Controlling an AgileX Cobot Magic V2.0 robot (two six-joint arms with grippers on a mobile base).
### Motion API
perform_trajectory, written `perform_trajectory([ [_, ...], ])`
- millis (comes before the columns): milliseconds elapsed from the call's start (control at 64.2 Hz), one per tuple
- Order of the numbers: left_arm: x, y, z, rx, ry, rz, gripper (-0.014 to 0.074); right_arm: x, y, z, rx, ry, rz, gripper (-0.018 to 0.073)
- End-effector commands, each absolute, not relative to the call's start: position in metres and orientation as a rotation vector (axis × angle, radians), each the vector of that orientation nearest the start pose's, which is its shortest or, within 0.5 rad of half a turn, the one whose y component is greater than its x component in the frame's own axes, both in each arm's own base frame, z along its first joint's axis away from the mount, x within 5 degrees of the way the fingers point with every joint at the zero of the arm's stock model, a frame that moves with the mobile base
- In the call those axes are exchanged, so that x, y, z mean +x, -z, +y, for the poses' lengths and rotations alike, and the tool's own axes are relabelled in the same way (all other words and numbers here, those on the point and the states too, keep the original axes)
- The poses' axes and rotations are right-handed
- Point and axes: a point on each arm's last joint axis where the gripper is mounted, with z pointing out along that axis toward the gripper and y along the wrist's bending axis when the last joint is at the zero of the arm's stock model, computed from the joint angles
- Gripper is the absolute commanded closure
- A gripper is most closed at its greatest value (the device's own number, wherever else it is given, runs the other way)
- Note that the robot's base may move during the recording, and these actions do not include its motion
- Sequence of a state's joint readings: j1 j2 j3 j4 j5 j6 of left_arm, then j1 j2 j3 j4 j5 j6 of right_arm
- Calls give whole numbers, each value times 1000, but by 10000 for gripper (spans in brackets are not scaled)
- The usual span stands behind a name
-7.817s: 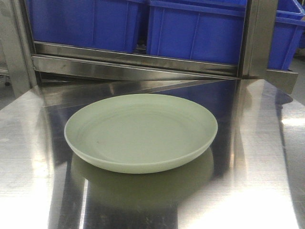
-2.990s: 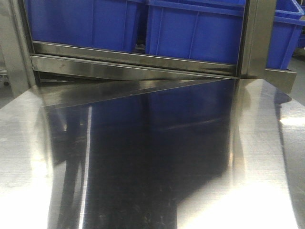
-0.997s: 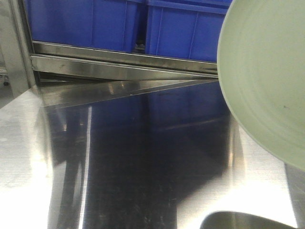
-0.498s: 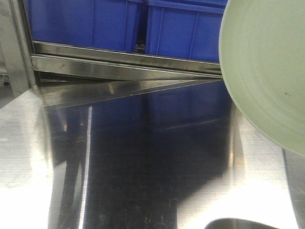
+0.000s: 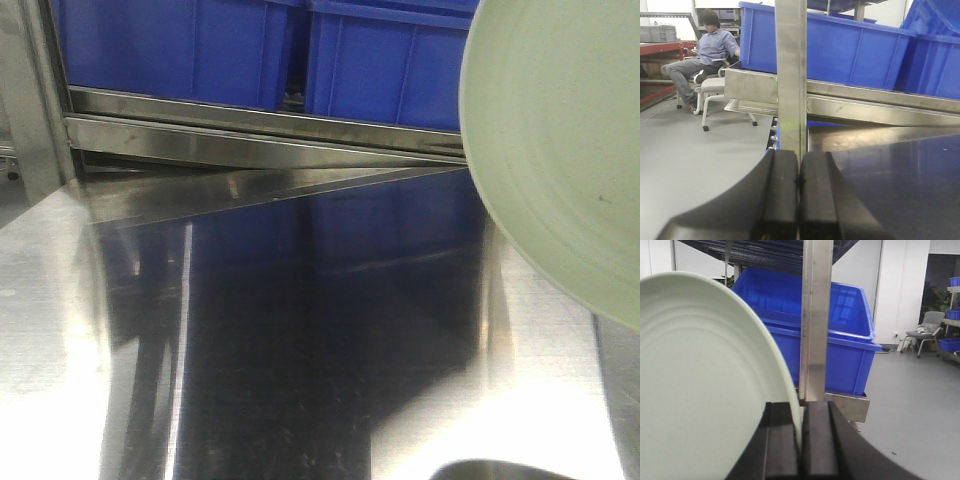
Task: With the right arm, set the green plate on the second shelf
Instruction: 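Hold the plate raised upright beside the robot with the right gripper, then carry the plate in the right gripper while driving to the bin shelf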
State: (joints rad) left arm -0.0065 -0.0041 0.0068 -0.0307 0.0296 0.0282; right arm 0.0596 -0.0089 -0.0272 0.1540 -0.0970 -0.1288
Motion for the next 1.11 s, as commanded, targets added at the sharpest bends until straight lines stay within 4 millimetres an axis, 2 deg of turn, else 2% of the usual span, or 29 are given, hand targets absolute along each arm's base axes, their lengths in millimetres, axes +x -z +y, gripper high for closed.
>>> perform_trajectory([
  [0,56,-204,0,-1,12,1450,466,44,-253,-1,18,-53,1188,501],
  [1090,56,-204,0,-1,12,1450,466,44,-253,-1,18,-53,1189,501],
])
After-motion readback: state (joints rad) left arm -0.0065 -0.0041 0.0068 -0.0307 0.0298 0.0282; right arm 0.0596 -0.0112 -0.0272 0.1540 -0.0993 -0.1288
